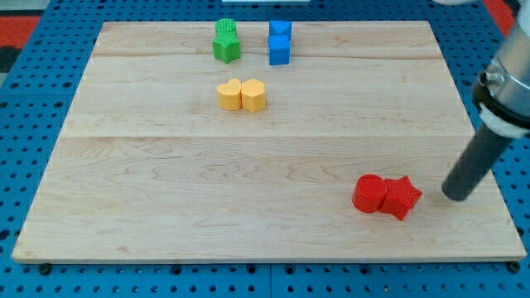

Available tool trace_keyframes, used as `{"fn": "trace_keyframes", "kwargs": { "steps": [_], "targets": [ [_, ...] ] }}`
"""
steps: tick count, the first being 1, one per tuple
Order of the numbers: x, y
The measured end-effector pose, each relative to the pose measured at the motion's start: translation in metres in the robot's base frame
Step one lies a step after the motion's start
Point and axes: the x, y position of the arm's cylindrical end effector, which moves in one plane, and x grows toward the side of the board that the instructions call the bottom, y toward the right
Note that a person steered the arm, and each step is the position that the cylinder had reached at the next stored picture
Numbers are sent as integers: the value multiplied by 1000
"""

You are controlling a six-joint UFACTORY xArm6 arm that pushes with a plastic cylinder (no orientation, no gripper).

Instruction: Push the red circle away from the red star

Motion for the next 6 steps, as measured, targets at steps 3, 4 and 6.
{"fn": "trace_keyframes", "kwargs": {
  "steps": [3, 4, 6],
  "targets": [
    [15, -127],
    [-3, -143],
    [-47, -154]
  ]
}}
